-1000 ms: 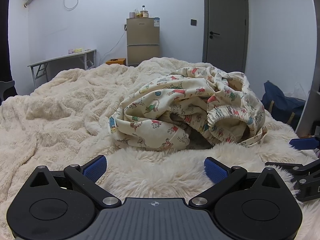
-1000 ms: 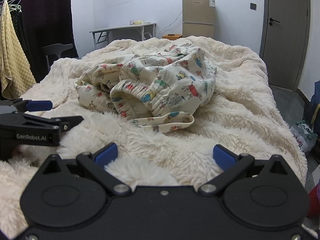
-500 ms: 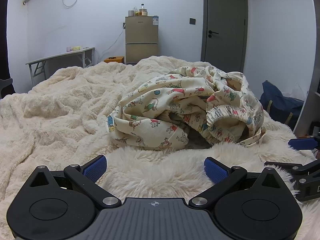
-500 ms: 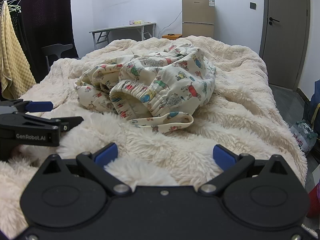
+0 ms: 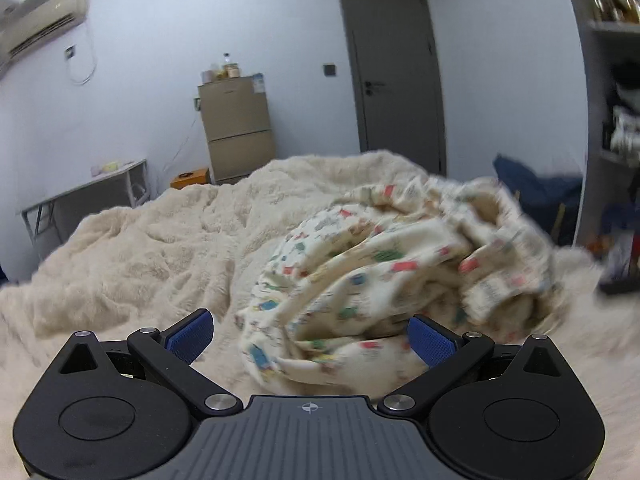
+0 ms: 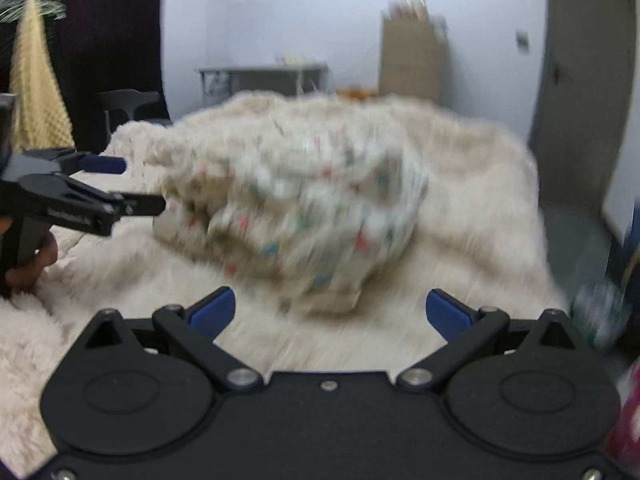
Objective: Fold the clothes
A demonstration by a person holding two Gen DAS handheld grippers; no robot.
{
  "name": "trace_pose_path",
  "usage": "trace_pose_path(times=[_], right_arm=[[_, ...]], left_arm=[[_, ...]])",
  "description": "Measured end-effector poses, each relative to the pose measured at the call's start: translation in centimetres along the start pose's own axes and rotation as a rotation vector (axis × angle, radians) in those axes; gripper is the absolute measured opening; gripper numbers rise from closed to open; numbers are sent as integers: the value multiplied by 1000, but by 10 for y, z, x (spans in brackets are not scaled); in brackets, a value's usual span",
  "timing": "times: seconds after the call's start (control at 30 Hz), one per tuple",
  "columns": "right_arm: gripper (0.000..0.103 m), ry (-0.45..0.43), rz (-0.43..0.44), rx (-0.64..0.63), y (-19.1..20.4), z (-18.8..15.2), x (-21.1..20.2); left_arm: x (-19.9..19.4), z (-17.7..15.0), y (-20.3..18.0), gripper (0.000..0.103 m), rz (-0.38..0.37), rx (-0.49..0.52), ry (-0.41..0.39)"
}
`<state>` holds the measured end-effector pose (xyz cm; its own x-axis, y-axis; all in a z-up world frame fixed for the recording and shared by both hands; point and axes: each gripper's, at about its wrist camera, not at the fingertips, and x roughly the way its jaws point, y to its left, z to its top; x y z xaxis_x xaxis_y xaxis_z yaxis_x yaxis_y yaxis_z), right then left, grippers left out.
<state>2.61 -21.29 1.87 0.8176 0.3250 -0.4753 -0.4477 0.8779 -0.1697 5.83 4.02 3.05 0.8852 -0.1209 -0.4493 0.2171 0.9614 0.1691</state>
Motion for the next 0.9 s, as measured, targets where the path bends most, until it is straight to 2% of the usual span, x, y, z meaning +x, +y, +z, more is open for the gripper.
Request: trace_pose_path(times=[0.03,0.1,0.17,0.2,0.23,0.27,0.33,0.43,0.5,0.53,0.6,0.63,0.67,0.73,0.8,0.9], right_arm=[[103,-24,-16,-72,-2,9,-1],[103,-26,-16,-109,-6,18,2],[100,-6,60,-136,-15,31,9],[96,4,126,-140,-17,36,14],[87,-3,138,-151,-16,36,15],[80,-11,137,-172,-11,35,16],[76,-17,102,-239,3,32,23],[76,18,177,-270,22,25,31],[76,40,214,-281,32,22,37],[73,39,193,-300,40,18,41],[51,36,126,-325,48,15,52],[37,41,129,-306,45,16,55],[30,42,133,-285,42,17,57],[26,13,159,-221,28,21,51],[25,-13,167,-177,16,24,46],[22,-124,133,-37,-22,41,24]], left_arm=[[9,1,5,103,-11,-1,37],[19,1,12,103,-54,-27,79],[28,-3,23,103,-133,-87,101],[33,-6,28,103,-167,-120,110],[38,-8,32,102,-197,-153,121],[41,-10,35,102,-215,-173,126],[46,-15,35,99,-233,-195,130],[58,-13,33,94,-253,-203,138],[62,-13,34,84,-270,-213,133],[63,-13,35,75,-279,-220,128],[60,-12,35,56,-292,-228,116],[59,-11,35,44,-297,-227,103],[58,-10,35,35,-303,-227,91],[50,-5,39,22,-268,-235,34],[36,5,49,16,-221,-256,-39],[15,22,64,12,-170,-284,-136]])
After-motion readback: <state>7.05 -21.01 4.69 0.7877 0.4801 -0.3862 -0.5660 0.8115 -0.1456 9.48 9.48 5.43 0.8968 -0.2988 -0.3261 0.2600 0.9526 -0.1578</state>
